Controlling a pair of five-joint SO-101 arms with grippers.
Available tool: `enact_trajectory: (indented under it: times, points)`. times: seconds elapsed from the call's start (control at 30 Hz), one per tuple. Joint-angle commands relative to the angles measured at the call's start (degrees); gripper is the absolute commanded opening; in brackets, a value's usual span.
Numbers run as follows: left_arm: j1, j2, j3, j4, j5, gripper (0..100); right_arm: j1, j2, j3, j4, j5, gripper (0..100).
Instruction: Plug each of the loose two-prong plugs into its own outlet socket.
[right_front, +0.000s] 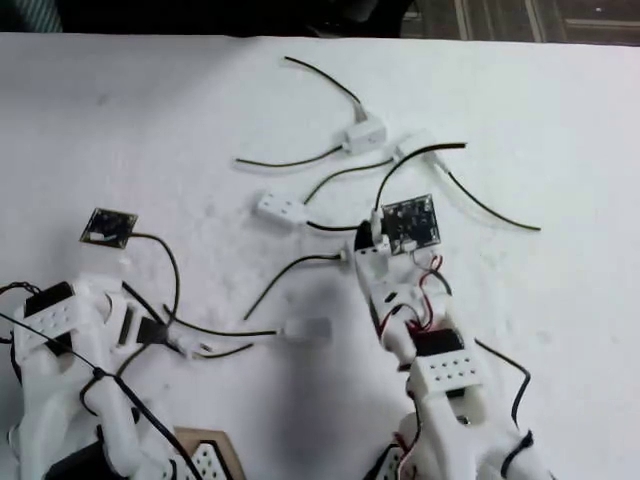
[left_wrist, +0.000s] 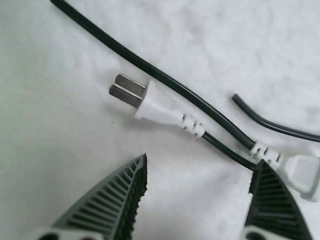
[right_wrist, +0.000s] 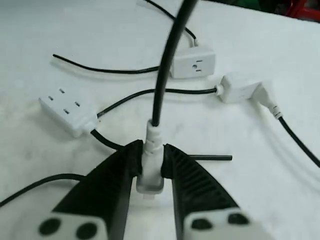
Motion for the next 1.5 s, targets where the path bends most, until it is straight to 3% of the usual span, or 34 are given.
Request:
enact_trajectory:
  times: [0.0, 0.3, 1.47]
  points:
    - [0.0, -1.9, 0.0, -0.8, 0.6, 33, 2.1, 9.0, -7.4, -2.0, -0.4, 1.6]
    - [-0.1, -1.9, 0.1, -0.7, 0.6, 33, 3.7, 21.1, -10.5, -9.6, 0.0, 1.6]
    - [-0.1, -1.9, 0.1, -0.5, 0.6, 33, 4.1, 24.5, -9.8, -10.6, 0.0, 1.6]
